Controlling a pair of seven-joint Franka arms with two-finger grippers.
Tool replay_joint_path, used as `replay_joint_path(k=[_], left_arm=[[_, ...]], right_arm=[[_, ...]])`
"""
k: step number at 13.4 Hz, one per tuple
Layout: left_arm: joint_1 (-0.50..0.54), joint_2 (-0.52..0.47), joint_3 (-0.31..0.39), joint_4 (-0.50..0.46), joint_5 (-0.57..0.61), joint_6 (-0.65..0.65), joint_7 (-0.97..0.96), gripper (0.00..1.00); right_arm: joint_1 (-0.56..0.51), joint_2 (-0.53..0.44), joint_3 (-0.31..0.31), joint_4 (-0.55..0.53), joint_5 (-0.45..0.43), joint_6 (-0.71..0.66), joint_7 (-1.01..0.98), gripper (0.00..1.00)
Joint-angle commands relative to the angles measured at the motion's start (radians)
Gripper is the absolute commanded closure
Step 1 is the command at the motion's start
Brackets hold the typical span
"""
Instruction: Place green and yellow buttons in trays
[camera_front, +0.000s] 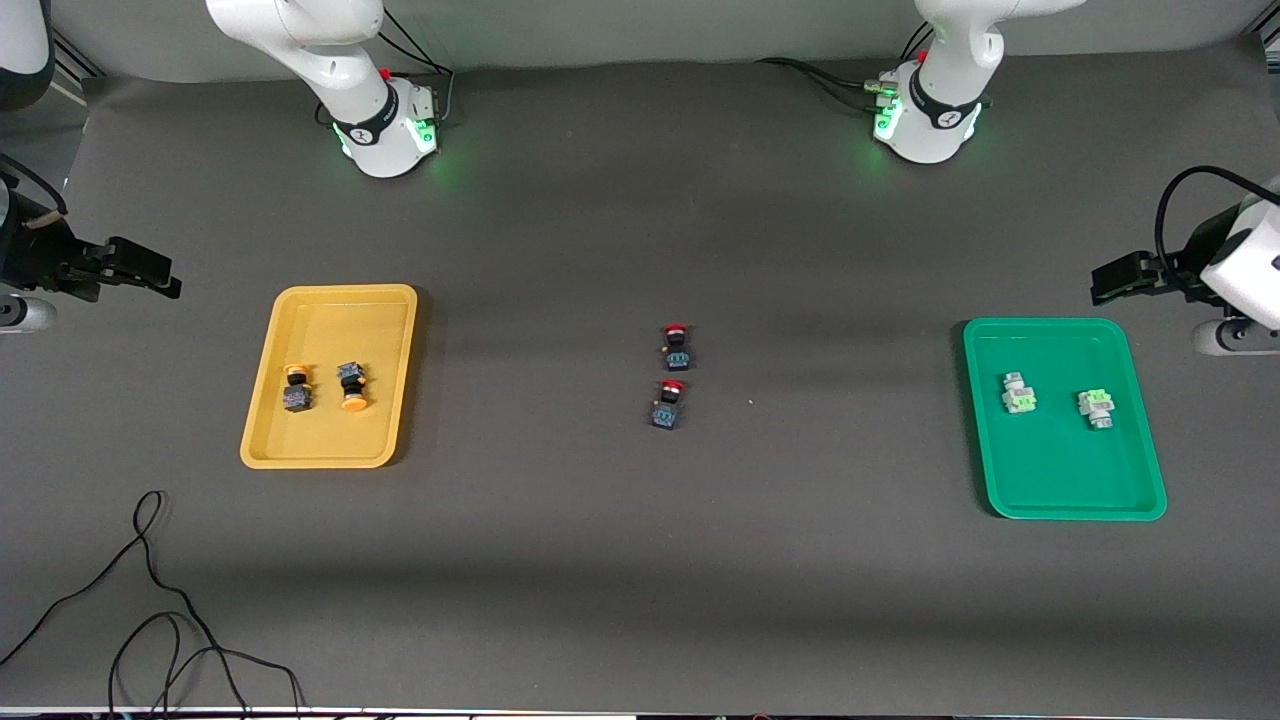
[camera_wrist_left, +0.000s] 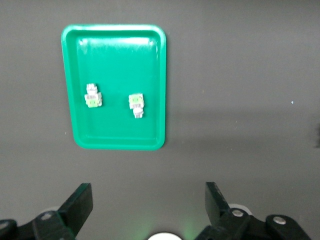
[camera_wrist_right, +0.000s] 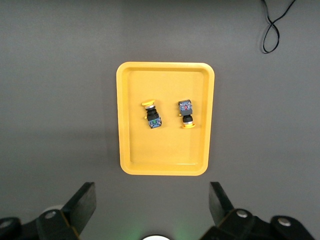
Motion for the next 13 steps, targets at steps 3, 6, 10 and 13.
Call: replay_joint_path(k=[3,6,10,13], left_arm=[[-0.044,-0.055,0.021,-0.106,-0.011,0.127,0.012,0.01],[-0.049,-0.046,0.004,-0.112,-0.011,0.146,0.011,0.00],[-0.042,-0.027,0.004,-0.094,-0.014,0.152,0.012,0.00],[-0.041,-0.027,0.005,-0.095,-0.016,0.151,0.012,0.00]], right_arm=[[-0.004,0.013,0.004,0.030,0.014,-0.018,0.019,0.00],[-0.004,0.013,0.004,0.030,0.014,-0.018,0.017,0.00],[-0.006,0.013,0.004,0.030,0.014,-0.018,0.014,0.00],[-0.006,0.013,0.004,0.028,0.014,-0.018,0.016,0.00]])
